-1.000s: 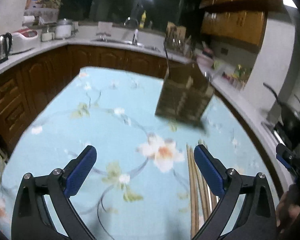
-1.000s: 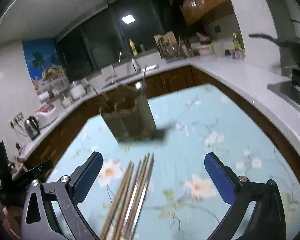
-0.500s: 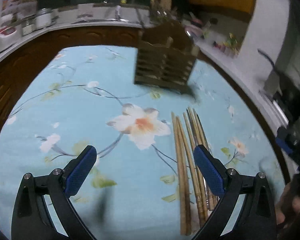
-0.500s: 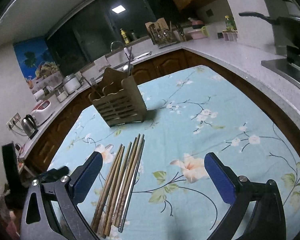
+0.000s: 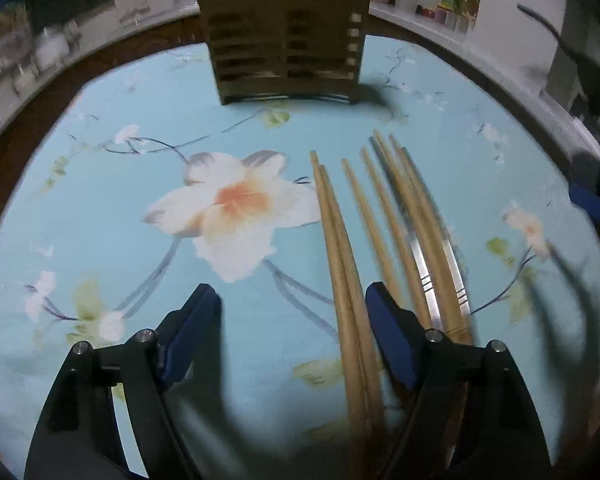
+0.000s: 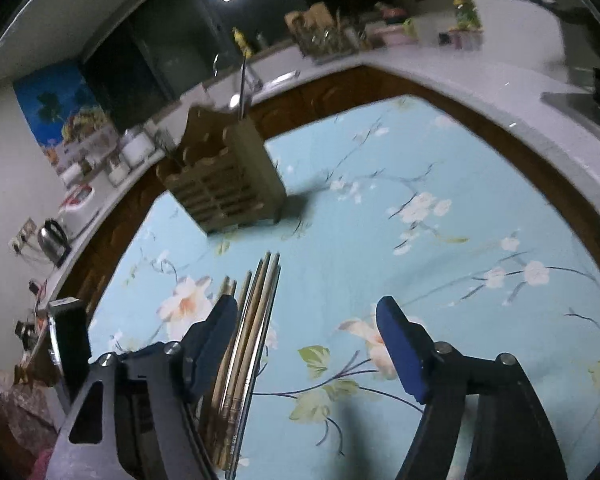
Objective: Organize utensils
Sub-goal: 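Grasp a wooden chopstick with the right tool while the left tool grasps another, then lift the wooden chopsticks with both tools and carry them toward the holder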
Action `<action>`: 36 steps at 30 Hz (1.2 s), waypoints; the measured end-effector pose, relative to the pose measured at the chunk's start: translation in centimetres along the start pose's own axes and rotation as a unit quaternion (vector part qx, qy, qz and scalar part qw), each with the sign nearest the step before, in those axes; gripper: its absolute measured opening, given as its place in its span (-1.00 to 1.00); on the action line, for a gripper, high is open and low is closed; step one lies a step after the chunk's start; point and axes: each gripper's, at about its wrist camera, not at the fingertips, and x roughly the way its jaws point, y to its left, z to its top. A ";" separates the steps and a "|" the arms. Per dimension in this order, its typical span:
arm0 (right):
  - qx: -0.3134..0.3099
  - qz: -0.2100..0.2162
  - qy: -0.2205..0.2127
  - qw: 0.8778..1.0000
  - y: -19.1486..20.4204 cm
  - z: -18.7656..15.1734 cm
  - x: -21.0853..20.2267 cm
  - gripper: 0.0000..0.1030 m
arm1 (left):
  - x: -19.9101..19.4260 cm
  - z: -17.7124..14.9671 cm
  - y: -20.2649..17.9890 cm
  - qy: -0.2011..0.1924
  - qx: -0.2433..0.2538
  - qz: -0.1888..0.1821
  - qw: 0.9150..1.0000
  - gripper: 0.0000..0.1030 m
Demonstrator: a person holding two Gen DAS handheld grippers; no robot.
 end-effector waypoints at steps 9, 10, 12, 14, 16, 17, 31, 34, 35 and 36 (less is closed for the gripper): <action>-0.063 -0.005 0.093 0.994 4.0 -0.1 8.5 -0.19 | -1.7 -1.5 5.7 0.017 -0.051 -0.048 0.997 0.53; -0.071 -0.009 0.101 0.992 4.3 -0.2 9.3 -0.23 | -1.9 -1.4 6.1 0.015 -0.058 -0.051 0.997 0.53; -0.092 -0.032 0.108 0.989 4.7 -0.4 10.4 -0.49 | -2.2 -0.9 6.8 0.006 -0.069 -0.055 0.996 0.53; -0.106 -0.044 0.107 0.988 4.5 -0.5 10.2 -0.50 | -2.4 -0.3 7.2 -0.003 -0.073 -0.050 0.996 0.53; -0.107 -0.052 0.109 0.987 3.8 -0.5 9.6 -0.50 | -1.9 0.5 7.3 -0.006 -0.075 -0.050 0.996 0.53; -0.106 -0.062 0.109 0.986 3.3 -0.5 9.2 -0.50 | -1.7 0.9 7.4 -0.006 -0.076 -0.050 0.996 0.53; -0.054 -0.017 0.081 0.995 2.4 2.4 8.2 -0.43 | 4.3 5.9 6.8 0.012 -0.057 -0.029 0.998 0.06; -0.066 -0.006 0.092 0.994 4.2 2.5 10.1 -0.45 | 4.7 6.4 7.2 0.012 -0.054 -0.028 0.998 -0.03; -0.072 -0.004 0.100 0.992 4.7 2.5 11.0 -0.45 | 4.7 6.3 7.2 0.011 -0.050 -0.029 0.998 -0.04; -0.073 -0.001 0.107 0.992 4.9 2.5 11.8 -0.45 | 4.7 6.4 7.3 0.011 -0.048 -0.032 0.998 -0.05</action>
